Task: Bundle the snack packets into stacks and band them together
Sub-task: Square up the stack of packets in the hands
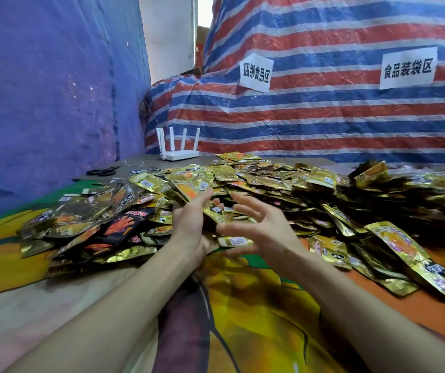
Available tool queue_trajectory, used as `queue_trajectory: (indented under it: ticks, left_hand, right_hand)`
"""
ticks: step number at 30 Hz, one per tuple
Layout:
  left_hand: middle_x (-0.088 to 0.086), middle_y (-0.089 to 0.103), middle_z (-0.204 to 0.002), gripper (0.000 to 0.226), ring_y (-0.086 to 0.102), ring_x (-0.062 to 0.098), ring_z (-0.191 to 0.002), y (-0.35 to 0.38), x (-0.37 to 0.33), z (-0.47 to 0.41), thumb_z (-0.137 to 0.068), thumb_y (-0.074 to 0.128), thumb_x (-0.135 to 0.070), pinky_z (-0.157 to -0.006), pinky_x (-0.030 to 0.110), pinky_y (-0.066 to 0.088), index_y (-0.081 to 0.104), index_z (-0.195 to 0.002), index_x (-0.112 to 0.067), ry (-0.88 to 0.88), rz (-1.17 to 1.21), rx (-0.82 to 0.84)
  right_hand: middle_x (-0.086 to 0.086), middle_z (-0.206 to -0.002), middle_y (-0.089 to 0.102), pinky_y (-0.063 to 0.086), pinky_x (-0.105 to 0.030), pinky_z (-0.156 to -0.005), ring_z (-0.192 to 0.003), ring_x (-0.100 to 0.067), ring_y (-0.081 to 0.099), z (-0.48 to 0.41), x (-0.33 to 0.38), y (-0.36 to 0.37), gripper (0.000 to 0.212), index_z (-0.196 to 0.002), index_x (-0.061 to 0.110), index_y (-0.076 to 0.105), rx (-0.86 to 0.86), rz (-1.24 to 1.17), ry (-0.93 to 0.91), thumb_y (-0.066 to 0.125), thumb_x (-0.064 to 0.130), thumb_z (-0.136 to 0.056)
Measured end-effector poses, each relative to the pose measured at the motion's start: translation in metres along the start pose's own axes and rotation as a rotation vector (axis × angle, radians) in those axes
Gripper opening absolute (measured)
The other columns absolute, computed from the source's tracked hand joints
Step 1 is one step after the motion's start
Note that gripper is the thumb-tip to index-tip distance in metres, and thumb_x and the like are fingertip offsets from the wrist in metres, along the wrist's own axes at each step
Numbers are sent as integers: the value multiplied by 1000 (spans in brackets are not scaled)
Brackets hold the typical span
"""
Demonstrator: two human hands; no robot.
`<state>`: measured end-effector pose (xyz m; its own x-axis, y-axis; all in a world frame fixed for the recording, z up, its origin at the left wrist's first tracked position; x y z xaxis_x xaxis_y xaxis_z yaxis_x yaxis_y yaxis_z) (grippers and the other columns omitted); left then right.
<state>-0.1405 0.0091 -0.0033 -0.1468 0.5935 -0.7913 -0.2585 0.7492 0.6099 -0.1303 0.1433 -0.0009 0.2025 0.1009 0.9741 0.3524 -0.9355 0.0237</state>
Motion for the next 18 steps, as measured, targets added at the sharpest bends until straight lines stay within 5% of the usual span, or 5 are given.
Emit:
queue_trajectory:
  ticks: [6, 9, 13, 16, 18]
  left_hand:
    - [17, 69, -115, 46, 71, 34, -104, 8, 3, 8, -96, 63, -39, -85, 46, 60, 63, -124, -4, -149, 27, 188]
    - [9, 74, -103, 39, 73, 25, -97, 16, 6, 16, -100, 54, -38, -81, 36, 59, 66, -114, -4, -148, 25, 306]
    - [4, 62, -134, 52, 60, 19, -123, 18, 7, 19, -99, 58, -37, -101, 37, 50, 51, -139, -5, -74, -32, 250]
    - [5, 76, -102, 44, 73, 18, -99, 18, 9, 17, -101, 56, -35, -83, 33, 58, 57, -132, -4, -81, -31, 281]
    - [6, 75, -104, 36, 71, 21, -100, 16, 11, 17, -100, 55, -36, -90, 36, 55, 64, -121, -8, -81, -41, 298]
  right_hand:
    - [8, -138, 61, 50, -39, -107, -128, -11, 57, 2, 0, 17, 91, -143, 26, 56, -80, 196, -188, 86, 29, -57]
    - [9, -127, 64, 56, -32, -98, -117, -11, 64, 1, 2, 9, 77, -129, 28, 61, -148, 149, -258, 86, 17, -57]
    - [16, -121, 64, 55, -27, -88, -110, 2, 61, 0, 6, 1, 65, -116, 30, 65, -221, 187, -302, 84, 18, -56]
    - [4, -113, 68, 53, -29, -70, -92, -14, 66, -2, 10, 1, 61, -116, 20, 65, -162, 156, -264, 76, 16, -56]
    - [-12, -103, 64, 44, -37, -66, -86, -29, 58, -5, 12, 5, 47, -111, 8, 61, -38, -103, -192, 62, 20, -65]
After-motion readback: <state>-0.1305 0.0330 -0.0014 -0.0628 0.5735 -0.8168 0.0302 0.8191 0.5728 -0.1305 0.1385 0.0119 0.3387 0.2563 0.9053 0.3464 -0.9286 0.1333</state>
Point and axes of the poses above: each hand's wrist, its own z-axis away from the middle knuckle, its own y-axis out of the palm, x = y × z, the point moved 4 cm from there along -z, towards the middle knuckle
